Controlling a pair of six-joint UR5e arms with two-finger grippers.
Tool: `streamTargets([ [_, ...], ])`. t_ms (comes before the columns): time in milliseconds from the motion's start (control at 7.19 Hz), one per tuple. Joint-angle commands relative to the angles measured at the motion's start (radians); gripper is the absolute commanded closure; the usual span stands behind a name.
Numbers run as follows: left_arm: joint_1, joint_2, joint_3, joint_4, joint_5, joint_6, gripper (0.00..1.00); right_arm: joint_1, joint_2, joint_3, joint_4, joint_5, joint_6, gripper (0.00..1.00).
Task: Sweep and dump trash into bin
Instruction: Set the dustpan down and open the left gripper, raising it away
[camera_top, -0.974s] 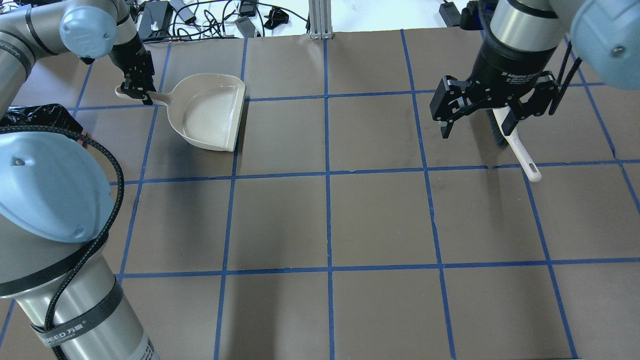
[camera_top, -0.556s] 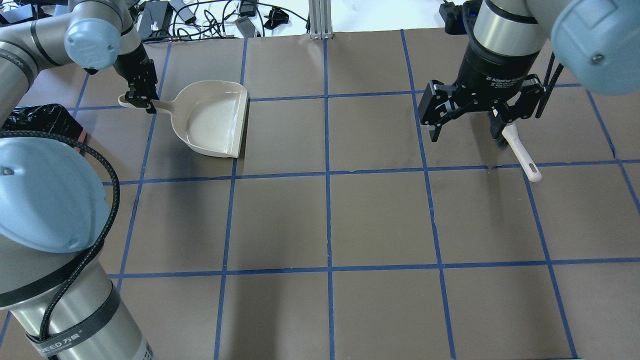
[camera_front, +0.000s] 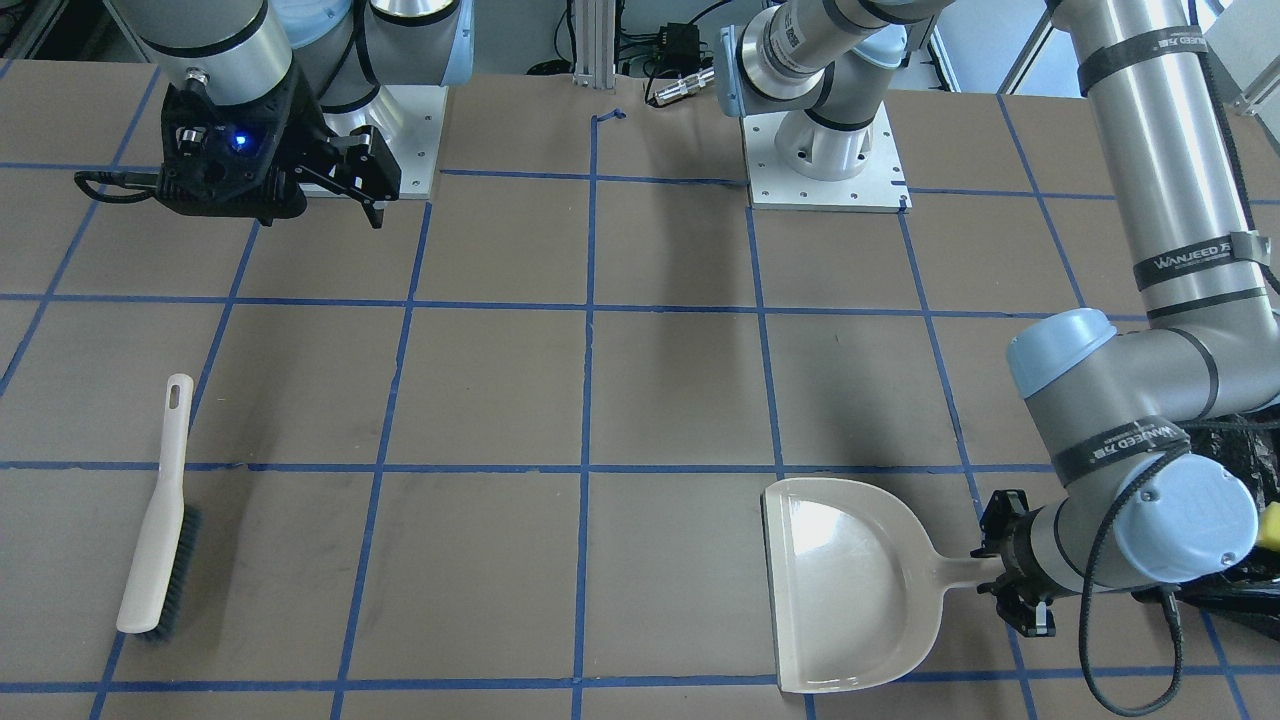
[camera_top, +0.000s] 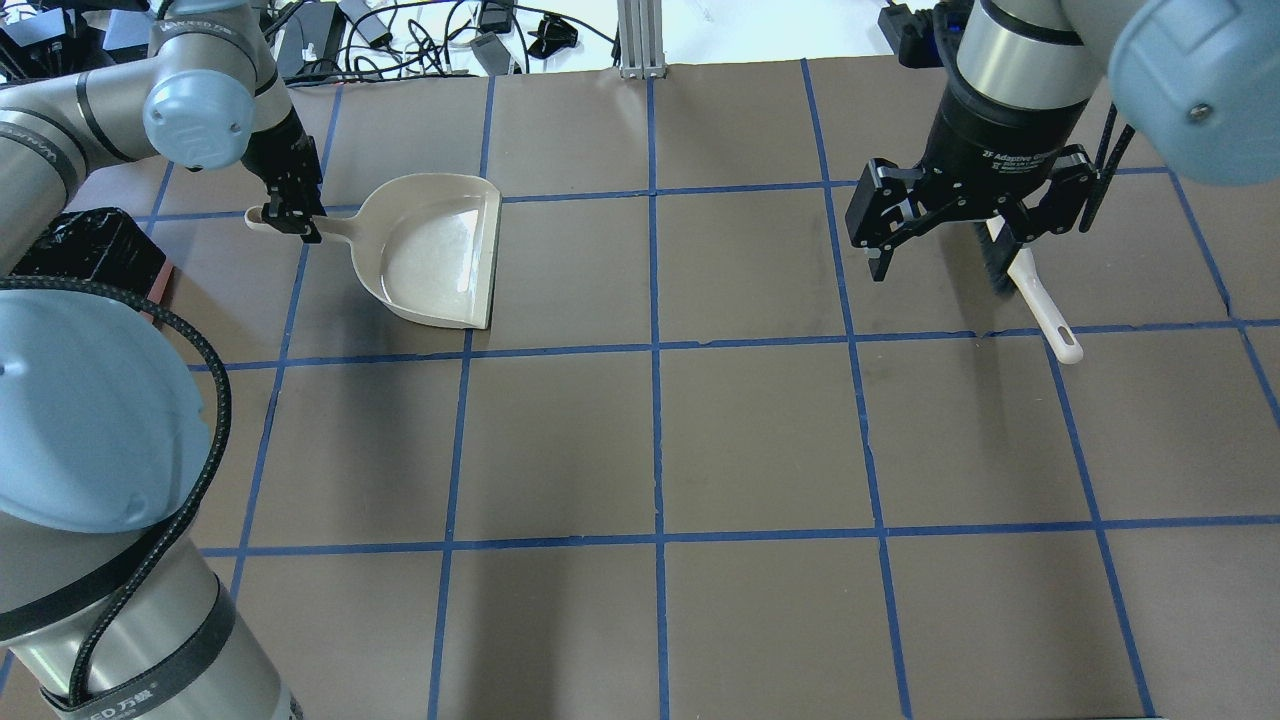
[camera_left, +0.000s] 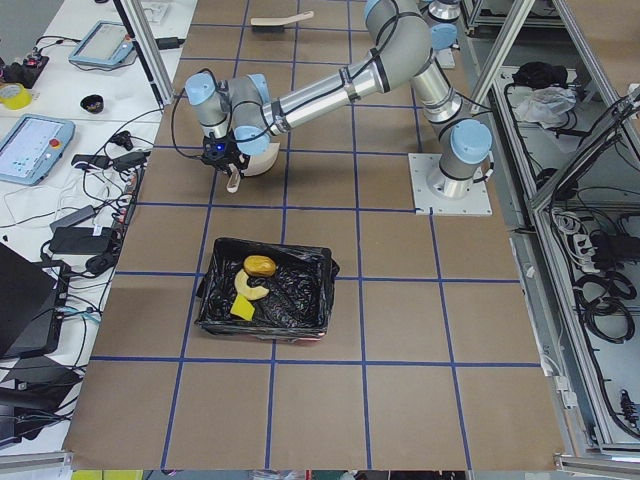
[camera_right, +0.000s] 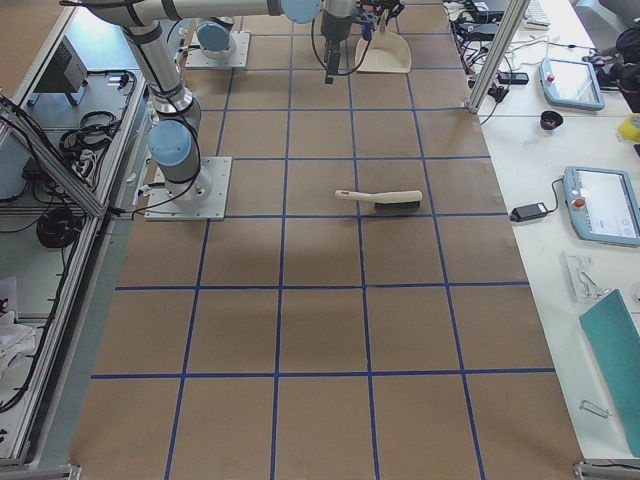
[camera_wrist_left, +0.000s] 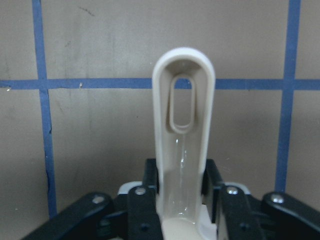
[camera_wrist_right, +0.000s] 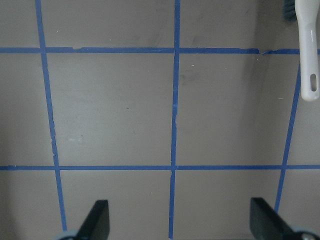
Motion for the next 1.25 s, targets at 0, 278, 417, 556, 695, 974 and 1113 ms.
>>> streamTargets([
  [0,-0.016,0.019,-0.040,0.020,0.000,0.009,1.00,-0.001,0.000,0.001,0.003,-0.001,-0.001,0.00],
  [278,-0.022,0.054,-0.090,0.025,0.002,0.029,1.00,-0.002,-0.001,-0.001,-0.008,0.005,-0.001,0.00],
  [417,-0.019,0.059,-0.094,0.026,0.005,0.052,1.00,-0.002,-0.001,-0.001,-0.009,0.003,-0.001,0.00],
  [556,-0.017,0.057,-0.091,0.058,0.006,0.072,1.00,-0.002,-0.001,-0.001,-0.011,0.000,-0.001,0.00],
  [695,-0.014,0.056,-0.092,0.068,0.009,0.071,0.53,-0.002,-0.007,-0.001,-0.014,0.014,0.004,0.00],
  [974,-0.014,0.047,-0.086,0.072,0.008,0.055,0.15,-0.001,-0.009,-0.002,-0.015,0.022,0.004,0.00],
  [1113,-0.014,0.050,-0.083,0.072,0.014,0.057,0.03,0.001,-0.011,-0.004,-0.029,0.023,0.005,0.00],
])
